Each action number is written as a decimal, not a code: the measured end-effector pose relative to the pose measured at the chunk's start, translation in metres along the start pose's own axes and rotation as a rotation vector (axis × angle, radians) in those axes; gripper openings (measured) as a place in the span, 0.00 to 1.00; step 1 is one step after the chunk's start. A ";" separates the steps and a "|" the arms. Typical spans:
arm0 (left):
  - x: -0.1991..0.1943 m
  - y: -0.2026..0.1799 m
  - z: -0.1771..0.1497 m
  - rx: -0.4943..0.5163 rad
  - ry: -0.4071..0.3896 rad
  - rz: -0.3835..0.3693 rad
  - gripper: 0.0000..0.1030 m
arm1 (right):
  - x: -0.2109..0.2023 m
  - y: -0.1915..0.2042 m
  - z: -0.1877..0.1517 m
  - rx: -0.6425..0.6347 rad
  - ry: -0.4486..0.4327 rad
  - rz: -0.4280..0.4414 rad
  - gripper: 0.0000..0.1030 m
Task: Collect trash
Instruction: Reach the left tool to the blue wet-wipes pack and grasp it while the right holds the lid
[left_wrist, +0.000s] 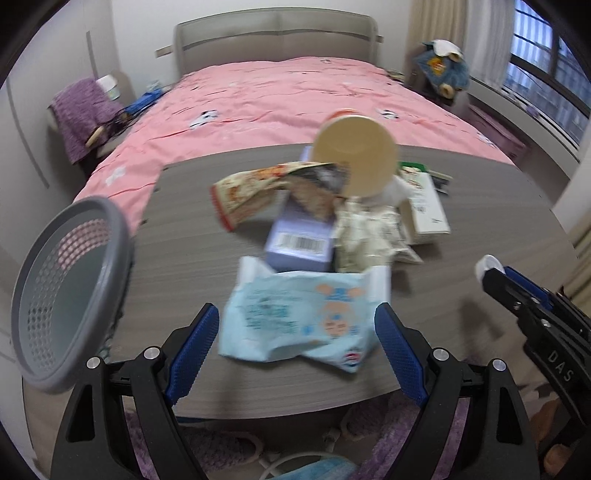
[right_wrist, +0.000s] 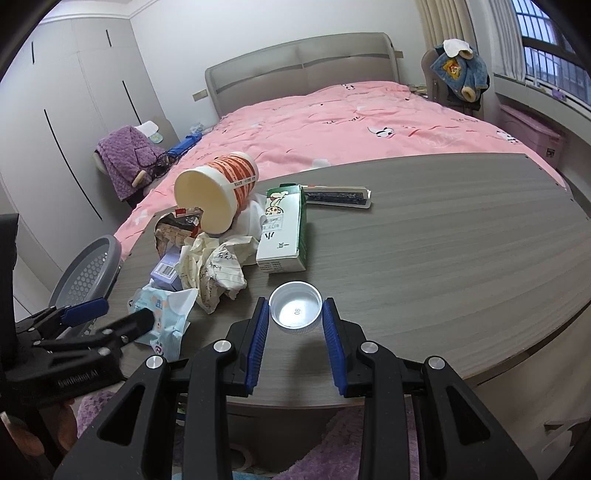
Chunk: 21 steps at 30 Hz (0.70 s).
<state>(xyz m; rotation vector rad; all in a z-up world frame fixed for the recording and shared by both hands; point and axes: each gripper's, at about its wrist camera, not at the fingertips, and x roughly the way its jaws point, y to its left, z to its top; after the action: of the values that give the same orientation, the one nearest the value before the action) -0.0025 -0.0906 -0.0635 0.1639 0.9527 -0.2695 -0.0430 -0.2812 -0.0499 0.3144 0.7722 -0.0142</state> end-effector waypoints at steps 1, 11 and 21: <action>0.002 -0.004 0.000 0.008 0.003 -0.002 0.80 | 0.000 -0.001 0.000 0.004 0.001 -0.002 0.29; 0.017 0.009 -0.004 -0.029 0.075 0.016 0.80 | 0.000 -0.006 0.002 0.018 0.001 -0.006 0.29; 0.006 0.059 -0.014 -0.114 0.082 0.087 0.80 | 0.001 0.003 0.001 0.004 0.002 0.012 0.29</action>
<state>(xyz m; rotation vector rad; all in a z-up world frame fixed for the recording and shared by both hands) 0.0076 -0.0318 -0.0749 0.1122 1.0369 -0.1288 -0.0410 -0.2784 -0.0489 0.3227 0.7722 -0.0043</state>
